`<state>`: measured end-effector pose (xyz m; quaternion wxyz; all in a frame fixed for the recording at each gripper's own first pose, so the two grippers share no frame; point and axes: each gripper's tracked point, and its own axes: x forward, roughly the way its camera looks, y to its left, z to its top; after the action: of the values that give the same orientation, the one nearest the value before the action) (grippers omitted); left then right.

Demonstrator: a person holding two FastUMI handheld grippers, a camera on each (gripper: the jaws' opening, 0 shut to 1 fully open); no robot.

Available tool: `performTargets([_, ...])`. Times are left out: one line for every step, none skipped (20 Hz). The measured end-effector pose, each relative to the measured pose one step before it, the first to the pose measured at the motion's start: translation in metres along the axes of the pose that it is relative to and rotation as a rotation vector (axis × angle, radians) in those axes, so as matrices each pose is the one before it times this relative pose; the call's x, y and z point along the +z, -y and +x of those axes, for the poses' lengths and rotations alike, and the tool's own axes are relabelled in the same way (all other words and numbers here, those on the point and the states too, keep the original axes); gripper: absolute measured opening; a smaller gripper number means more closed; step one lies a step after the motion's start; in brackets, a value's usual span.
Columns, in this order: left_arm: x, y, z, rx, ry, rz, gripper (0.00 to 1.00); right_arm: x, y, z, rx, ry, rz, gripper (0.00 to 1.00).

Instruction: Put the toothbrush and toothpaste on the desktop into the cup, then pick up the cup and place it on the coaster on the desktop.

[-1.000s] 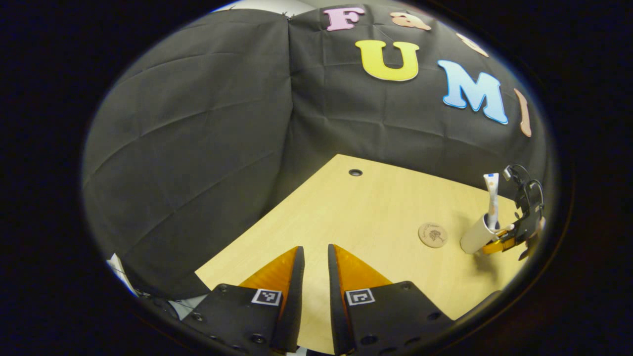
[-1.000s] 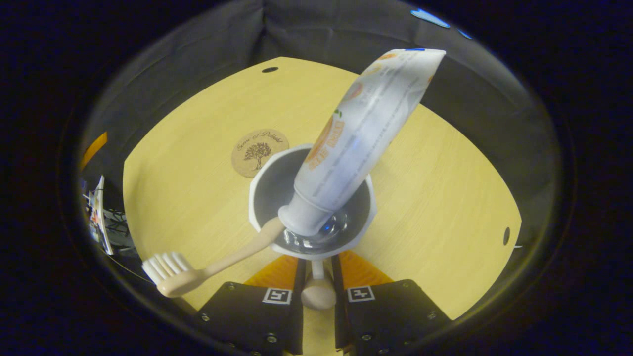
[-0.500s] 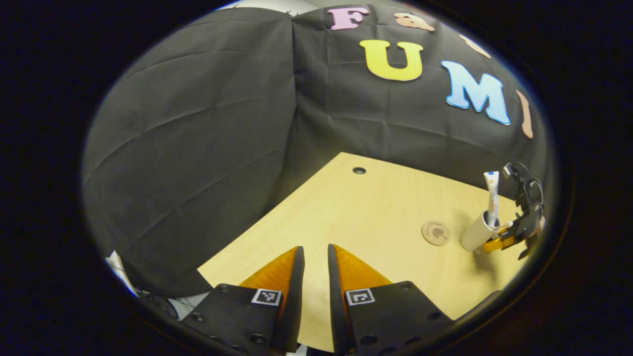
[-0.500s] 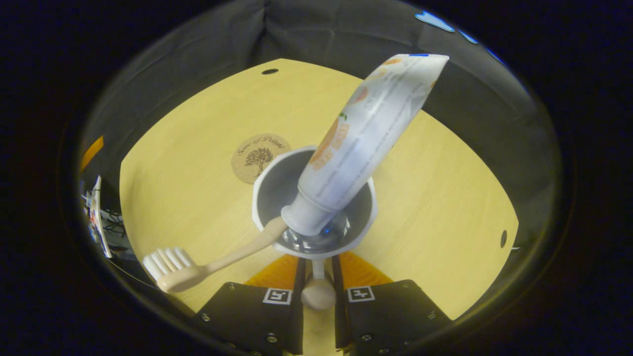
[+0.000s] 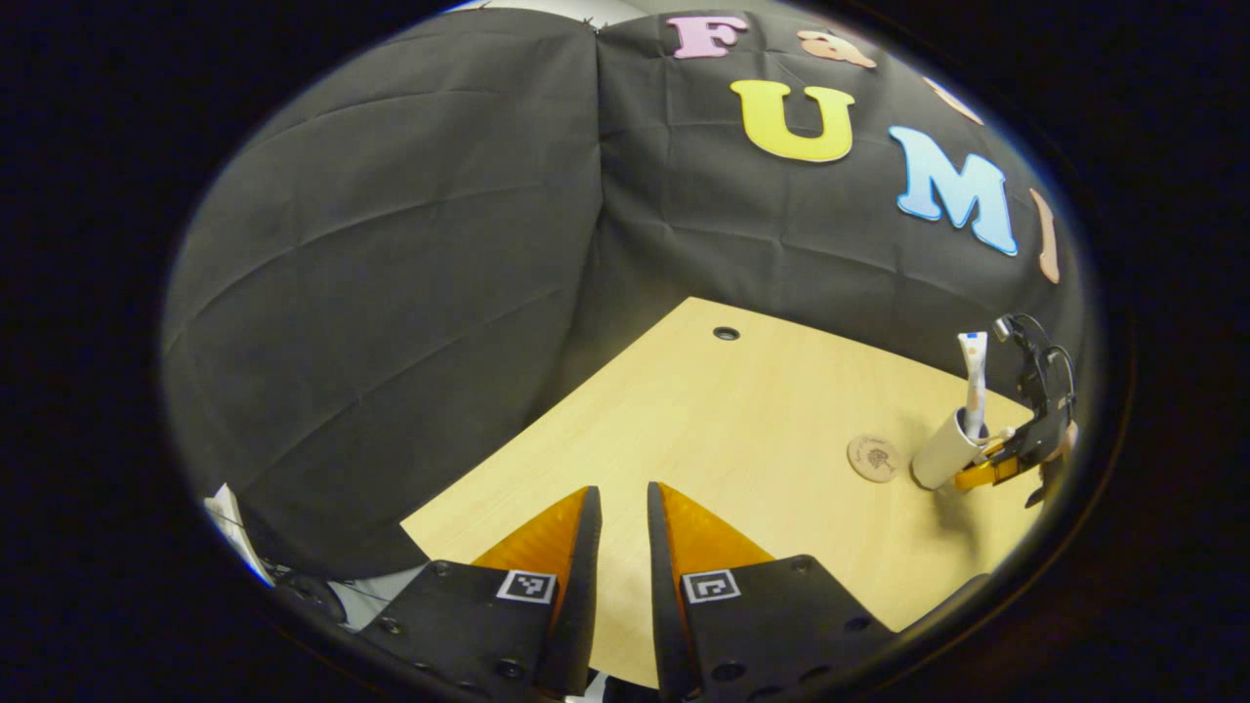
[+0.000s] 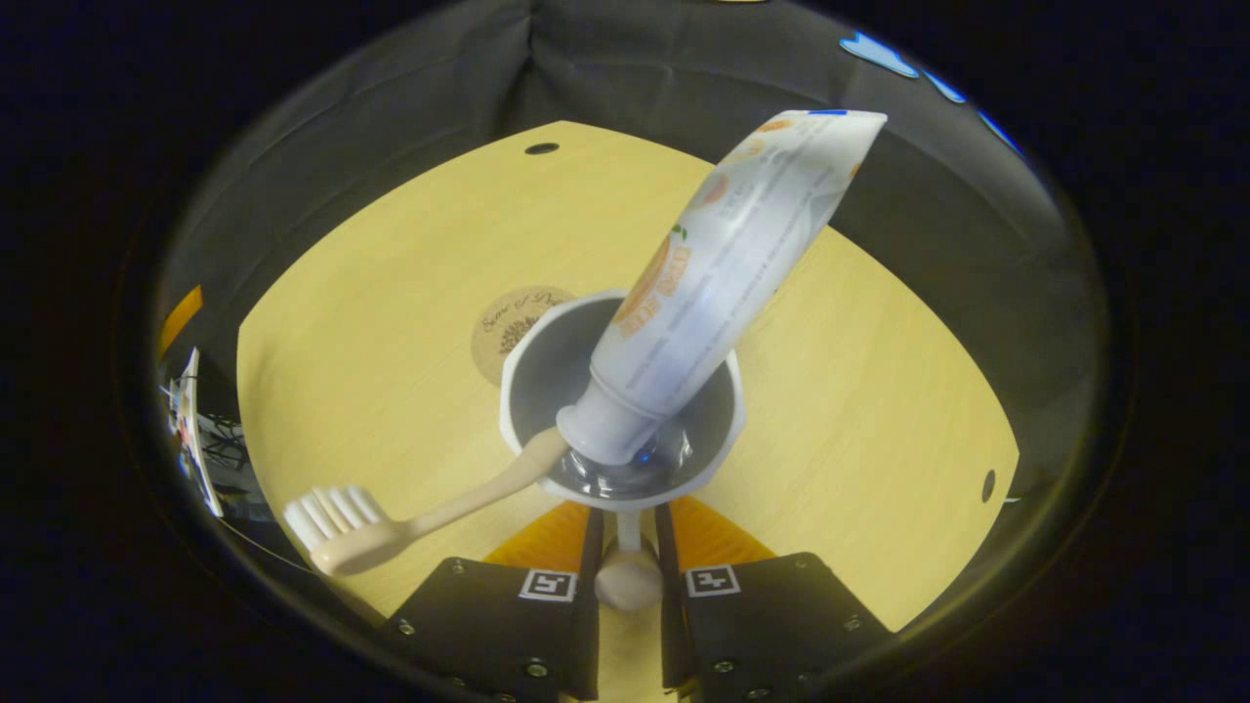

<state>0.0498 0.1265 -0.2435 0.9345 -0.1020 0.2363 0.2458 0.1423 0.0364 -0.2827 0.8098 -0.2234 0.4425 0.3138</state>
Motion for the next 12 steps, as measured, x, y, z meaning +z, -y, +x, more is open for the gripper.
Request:
performTargets([-0.00183, -0.00388, 0.00205, 0.00425, -0.00077, -0.00276, 0.34, 0.00051, 0.00052, 0.00003, 0.00063, 0.00443, -0.00458, 0.26])
performTargets([-0.00081, -0.00380, 0.00181, 0.00289, -0.00094, -0.00379, 0.33, -0.00080, 0.00031, 0.00055, 0.00151, 0.00073, -0.00150, 0.26])
performTargets([-0.00073, -0.00515, 0.00054, 0.00608, -0.00127, -0.00318, 0.34, 0.00024, -0.00031, 0.00023, 0.00429, 0.00114, -0.00179, 0.26])
performTargets([-0.00098, -0.00473, -0.00047, 0.00432, -0.00016, -0.00264, 0.33, -0.00016, 0.00092, 0.00024, 0.00111, 0.00181, -0.00616, 0.26])
performTargets([-0.00181, -0.00518, -0.00151, 0.00529, -0.00195, -0.00398, 0.33, -0.00019, 0.00189, -0.00050, -0.00081, 0.00080, -0.00758, 0.26])
performTargets([-0.00191, -0.00489, -0.00066, 0.00684, -0.00254, -0.00458, 0.33, -0.00104, 0.00108, 0.00047, 0.00464, 0.00020, -0.00415, 0.25])
performTargets([-0.00184, -0.00645, -0.00083, 0.00804, -0.00118, -0.00625, 0.33, 0.00015, 0.00072, 0.00000, 0.00509, 0.00154, -0.00338, 0.25])
performTargets([-0.00191, -0.00553, -0.00017, 0.00702, -0.00412, -0.00871, 0.33, -0.00028, 0.00033, -0.00053, 0.00276, -0.00087, -0.00742, 0.26])
performTargets([-0.00226, -0.00518, 0.00004, 0.00905, -0.00338, -0.00807, 0.33, -0.00067, 0.00180, -0.00123, 0.00158, 0.00055, -0.00955, 0.26])
performTargets([-0.00165, -0.00344, -0.00131, 0.00876, -0.00279, -0.00742, 0.34, -0.00072, 0.00086, -0.00057, 0.00369, -0.00164, -0.00475, 0.26])
performTargets([-0.00171, -0.00463, -0.00361, 0.00839, -0.00220, -0.00688, 0.33, -0.00056, 0.00003, -0.00100, 0.00685, -0.00304, -0.00085, 0.26])
performTargets([-0.00131, -0.00562, -0.00295, 0.00827, -0.00136, -0.00577, 0.33, 0.00021, -0.00014, -0.00125, 0.00372, -0.00040, -0.00256, 0.26])
